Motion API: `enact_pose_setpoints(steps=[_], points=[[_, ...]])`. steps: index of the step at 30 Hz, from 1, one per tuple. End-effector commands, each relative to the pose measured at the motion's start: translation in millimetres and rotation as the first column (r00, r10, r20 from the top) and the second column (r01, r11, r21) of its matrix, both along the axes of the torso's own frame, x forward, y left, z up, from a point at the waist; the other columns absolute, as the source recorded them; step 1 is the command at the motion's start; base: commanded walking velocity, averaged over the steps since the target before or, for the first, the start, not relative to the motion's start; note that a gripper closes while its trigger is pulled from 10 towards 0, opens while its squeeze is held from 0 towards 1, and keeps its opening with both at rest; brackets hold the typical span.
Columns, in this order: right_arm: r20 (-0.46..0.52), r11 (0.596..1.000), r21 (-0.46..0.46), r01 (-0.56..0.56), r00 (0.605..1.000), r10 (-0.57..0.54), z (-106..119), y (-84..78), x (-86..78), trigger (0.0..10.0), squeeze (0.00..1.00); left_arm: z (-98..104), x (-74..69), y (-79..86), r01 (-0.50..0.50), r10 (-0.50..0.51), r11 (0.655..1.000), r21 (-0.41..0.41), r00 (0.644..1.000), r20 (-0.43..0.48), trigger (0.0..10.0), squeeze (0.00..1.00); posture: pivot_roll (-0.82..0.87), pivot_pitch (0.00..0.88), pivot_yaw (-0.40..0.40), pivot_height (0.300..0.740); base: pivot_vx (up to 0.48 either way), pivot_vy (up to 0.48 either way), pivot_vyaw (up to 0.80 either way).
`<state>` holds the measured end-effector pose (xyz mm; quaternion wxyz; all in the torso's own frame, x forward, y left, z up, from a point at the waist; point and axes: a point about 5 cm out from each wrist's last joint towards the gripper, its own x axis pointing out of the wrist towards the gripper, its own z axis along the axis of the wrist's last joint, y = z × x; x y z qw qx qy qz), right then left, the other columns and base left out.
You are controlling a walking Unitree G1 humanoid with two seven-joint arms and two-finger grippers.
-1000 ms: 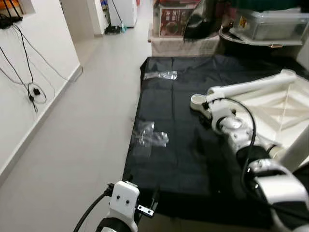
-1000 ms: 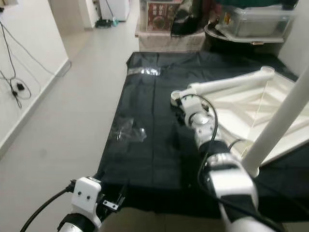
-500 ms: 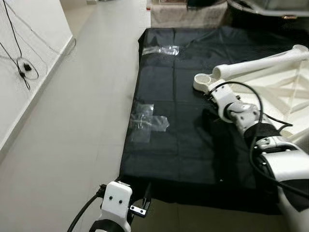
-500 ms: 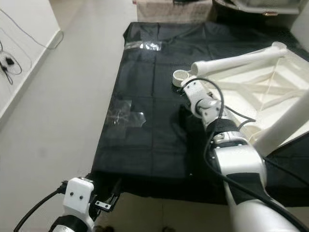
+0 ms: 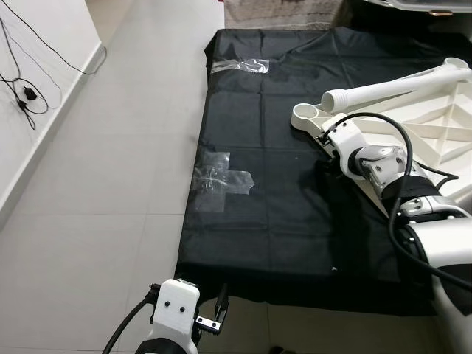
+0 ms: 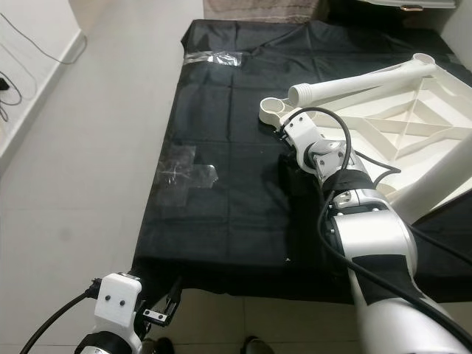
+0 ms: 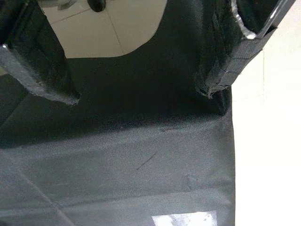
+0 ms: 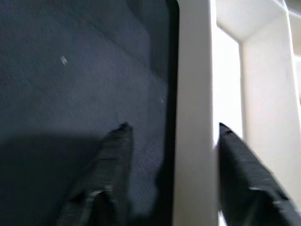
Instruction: Building children table
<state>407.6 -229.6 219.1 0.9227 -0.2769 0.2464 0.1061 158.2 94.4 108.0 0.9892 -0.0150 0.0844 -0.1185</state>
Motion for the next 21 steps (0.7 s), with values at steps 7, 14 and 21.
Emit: enact_pose_setpoints(steps=[7,14,21], points=[[-0.153,0.998,0.023,-0.059,0.986,0.062,-23,8.7,-6.4,0.0,0.00,20,-8.8,-24.7,0.055,-0.051,0.992,-0.110,0.998,0.037,10.0,0.00,-0.04,0.268,-0.038,0.740,0.000,0.000,0.00],[-0.198,0.984,0.036,-0.173,0.964,0.176,-21,18.1,-6.8,0.0,0.00,20,-7.6,-24.0,0.053,-0.049,0.993,-0.108,0.998,0.034,10.0,0.00,-0.04,0.264,-0.038,0.740,0.000,0.000,0.00],[-0.342,0.898,0.074,-0.434,0.835,0.432,-21,30.0,-14.4,0.0,0.00,19,-4.1,-22.4,0.050,-0.047,0.993,-0.107,0.998,0.034,10.0,0.00,-0.04,0.255,-0.034,0.740,0.000,0.000,0.00]])
